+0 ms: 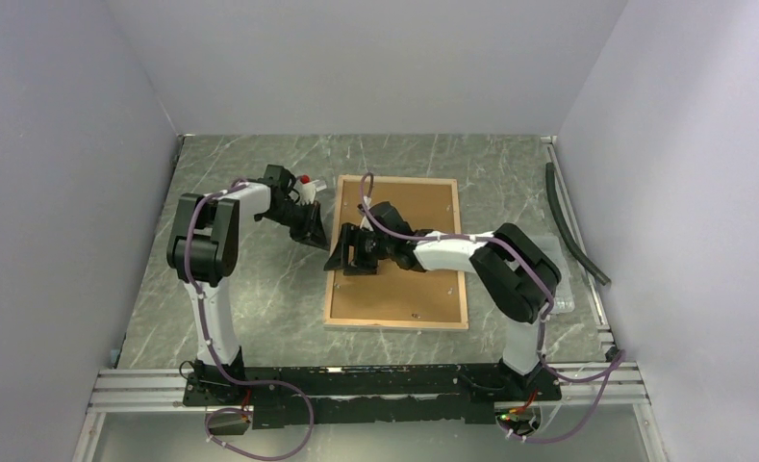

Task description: Put the photo into the frame

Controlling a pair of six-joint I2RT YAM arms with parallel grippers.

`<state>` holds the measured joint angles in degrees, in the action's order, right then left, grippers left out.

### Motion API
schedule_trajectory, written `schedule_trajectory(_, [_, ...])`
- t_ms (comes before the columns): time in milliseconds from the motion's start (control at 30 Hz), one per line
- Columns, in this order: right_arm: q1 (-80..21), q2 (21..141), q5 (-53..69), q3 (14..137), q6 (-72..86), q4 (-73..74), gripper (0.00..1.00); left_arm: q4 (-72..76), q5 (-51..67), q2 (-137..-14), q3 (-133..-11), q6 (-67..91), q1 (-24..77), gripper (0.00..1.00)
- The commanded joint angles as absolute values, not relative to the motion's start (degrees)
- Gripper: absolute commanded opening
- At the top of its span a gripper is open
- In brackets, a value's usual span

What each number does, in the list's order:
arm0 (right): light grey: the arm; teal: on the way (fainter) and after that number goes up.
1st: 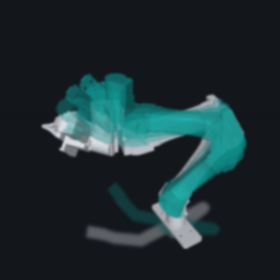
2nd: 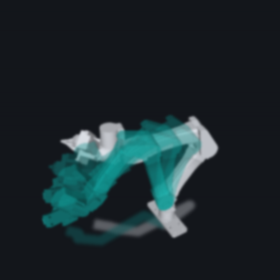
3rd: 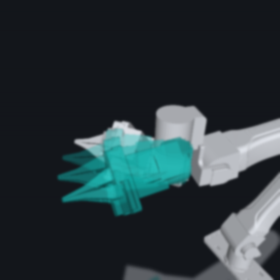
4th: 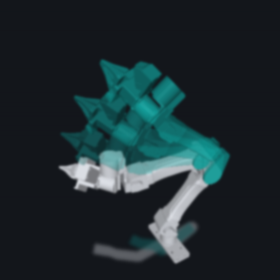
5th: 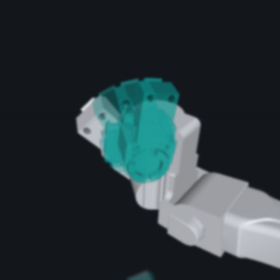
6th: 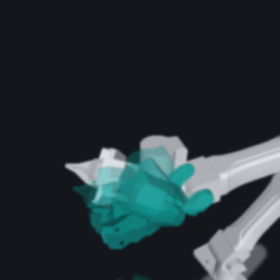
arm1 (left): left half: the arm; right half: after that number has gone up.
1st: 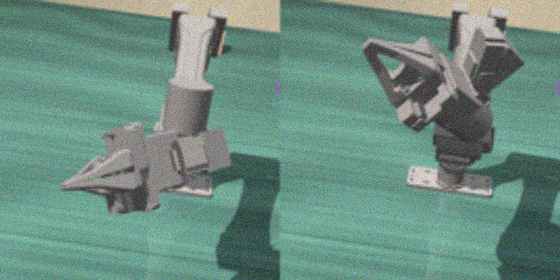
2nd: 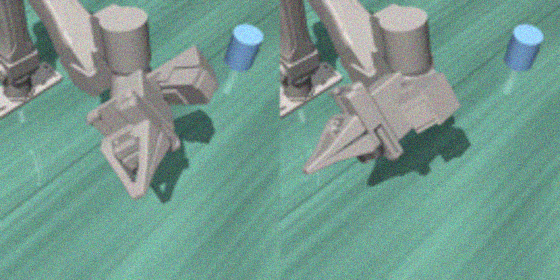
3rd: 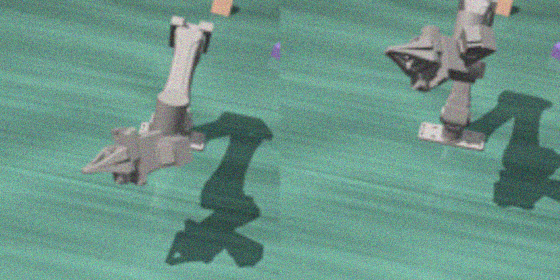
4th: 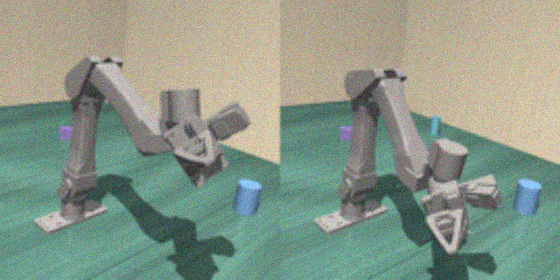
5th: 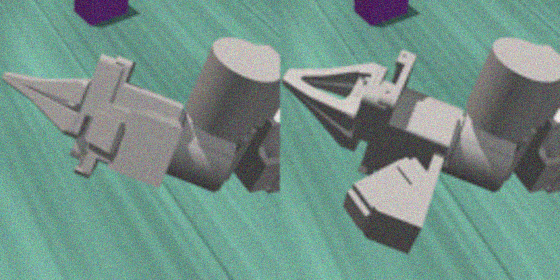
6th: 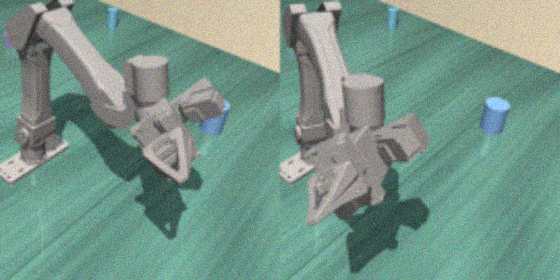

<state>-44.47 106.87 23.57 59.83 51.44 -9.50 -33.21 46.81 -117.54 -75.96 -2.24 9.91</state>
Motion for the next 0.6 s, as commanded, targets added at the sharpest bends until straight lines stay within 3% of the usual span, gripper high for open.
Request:
schedule_trajectory(0, [-44.9, 108.2, 26.6, 60.3, 49.4, -11.8, 0.67, -31.9, 48.4, -118.4, -76.0, -1.7, 10.7, 0.14])
schedule_trajectory(567, [-46.7, 113.7, 29.6, 63.0, 49.3, -10.8, 0.66, -31.4, 47.4, -118.8, -75.7, -1.2, 11.3, 0.11])
